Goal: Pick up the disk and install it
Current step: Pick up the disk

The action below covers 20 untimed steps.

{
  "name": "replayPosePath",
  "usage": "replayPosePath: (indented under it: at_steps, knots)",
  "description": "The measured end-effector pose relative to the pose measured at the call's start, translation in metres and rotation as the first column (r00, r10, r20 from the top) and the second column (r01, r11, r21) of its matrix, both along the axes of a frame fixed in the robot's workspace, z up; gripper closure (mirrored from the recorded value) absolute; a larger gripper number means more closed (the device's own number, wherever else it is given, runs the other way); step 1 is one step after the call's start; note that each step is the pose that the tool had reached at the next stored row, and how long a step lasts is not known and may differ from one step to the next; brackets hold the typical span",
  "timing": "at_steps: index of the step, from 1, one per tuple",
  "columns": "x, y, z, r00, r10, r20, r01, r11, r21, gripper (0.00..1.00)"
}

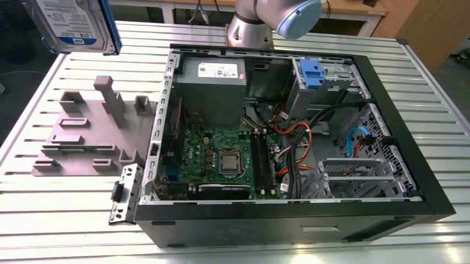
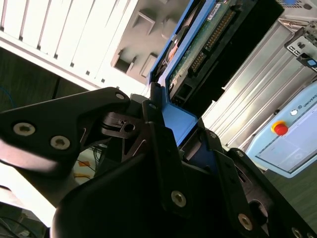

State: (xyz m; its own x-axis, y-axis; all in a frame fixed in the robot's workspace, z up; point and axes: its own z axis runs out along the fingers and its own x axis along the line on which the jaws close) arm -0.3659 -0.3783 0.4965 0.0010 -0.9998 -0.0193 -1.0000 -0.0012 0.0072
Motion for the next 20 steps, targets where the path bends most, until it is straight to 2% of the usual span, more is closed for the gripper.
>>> replayPosePath:
  at_steps: [20]
  knots:
    - [0.0111, 0.0000, 0.0000, 1.0000, 0.000, -0.0001, 0.000, 1.0000, 0.0000, 0.63]
